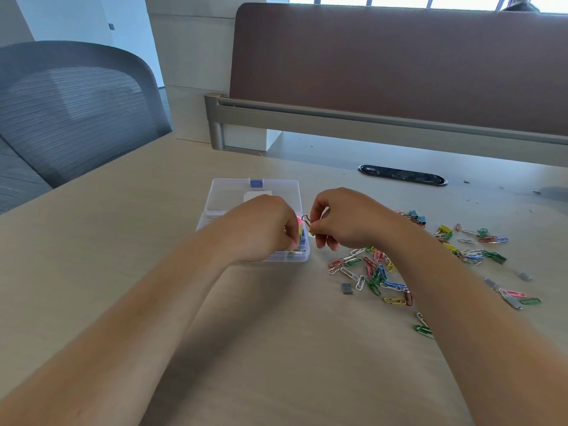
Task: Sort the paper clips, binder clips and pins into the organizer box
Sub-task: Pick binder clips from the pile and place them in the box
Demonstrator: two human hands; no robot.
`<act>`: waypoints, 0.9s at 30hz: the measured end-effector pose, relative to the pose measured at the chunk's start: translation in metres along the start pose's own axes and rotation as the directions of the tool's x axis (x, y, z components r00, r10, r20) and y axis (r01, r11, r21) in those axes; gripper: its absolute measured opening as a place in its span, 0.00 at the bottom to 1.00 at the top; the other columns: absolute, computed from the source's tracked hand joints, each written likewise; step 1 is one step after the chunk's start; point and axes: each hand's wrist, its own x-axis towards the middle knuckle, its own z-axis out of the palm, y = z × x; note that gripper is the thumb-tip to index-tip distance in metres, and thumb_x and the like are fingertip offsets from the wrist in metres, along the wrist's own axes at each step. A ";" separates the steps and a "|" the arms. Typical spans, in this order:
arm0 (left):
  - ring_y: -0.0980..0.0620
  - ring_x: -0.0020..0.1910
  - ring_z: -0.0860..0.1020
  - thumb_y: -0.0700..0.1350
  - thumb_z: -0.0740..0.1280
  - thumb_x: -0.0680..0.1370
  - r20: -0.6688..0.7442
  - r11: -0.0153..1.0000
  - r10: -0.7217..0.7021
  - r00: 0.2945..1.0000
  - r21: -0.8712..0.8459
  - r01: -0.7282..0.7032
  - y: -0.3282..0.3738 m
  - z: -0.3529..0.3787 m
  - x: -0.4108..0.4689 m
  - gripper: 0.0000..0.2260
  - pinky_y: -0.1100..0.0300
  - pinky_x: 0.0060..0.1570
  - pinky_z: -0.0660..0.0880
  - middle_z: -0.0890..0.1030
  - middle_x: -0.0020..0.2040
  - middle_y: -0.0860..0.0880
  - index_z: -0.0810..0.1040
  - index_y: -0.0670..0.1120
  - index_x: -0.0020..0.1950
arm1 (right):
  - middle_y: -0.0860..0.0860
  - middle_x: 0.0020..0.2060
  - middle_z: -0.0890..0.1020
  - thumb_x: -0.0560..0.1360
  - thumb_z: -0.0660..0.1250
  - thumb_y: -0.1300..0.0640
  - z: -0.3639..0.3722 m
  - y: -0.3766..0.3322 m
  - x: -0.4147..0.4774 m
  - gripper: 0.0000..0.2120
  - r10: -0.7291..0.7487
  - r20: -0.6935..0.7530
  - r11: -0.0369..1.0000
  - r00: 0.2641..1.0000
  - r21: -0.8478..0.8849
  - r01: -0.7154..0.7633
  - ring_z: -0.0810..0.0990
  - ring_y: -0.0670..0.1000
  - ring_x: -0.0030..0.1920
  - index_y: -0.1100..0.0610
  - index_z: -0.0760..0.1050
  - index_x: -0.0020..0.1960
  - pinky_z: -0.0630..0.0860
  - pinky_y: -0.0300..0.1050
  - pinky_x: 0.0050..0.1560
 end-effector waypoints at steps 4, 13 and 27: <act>0.50 0.41 0.78 0.42 0.67 0.74 0.000 1.000 -0.001 1.000 0.008 0.001 0.000 0.000 0.000 0.07 0.55 0.46 0.76 0.82 0.42 0.50 0.85 0.48 0.42 | 0.50 0.35 0.86 0.79 0.66 0.59 0.000 0.000 0.000 0.08 -0.002 0.009 1.000 1.000 -0.001 0.002 0.78 0.44 0.27 0.63 0.81 0.47 0.70 0.36 0.33; 0.55 0.39 0.77 0.47 0.70 0.74 -0.150 0.986 -0.078 0.986 -0.160 0.054 -0.007 -0.010 0.004 0.02 0.63 0.39 0.72 0.80 0.40 0.55 0.80 0.49 0.44 | 0.48 0.36 0.82 0.76 0.70 0.57 0.005 -0.003 0.003 0.03 -0.040 -0.060 0.999 0.997 -0.027 0.038 0.76 0.45 0.34 0.56 0.79 0.47 0.74 0.43 0.41; 0.53 0.43 0.78 0.43 0.68 0.76 -0.060 0.987 -0.110 0.992 -0.125 0.102 -0.004 0.001 0.005 0.03 0.64 0.43 0.68 0.82 0.44 0.51 0.81 0.50 0.44 | 0.49 0.39 0.81 0.74 0.72 0.57 0.013 -0.007 0.004 0.02 -0.041 -0.030 0.995 0.999 -0.090 0.038 0.77 0.49 0.39 0.55 0.80 0.44 0.71 0.39 0.37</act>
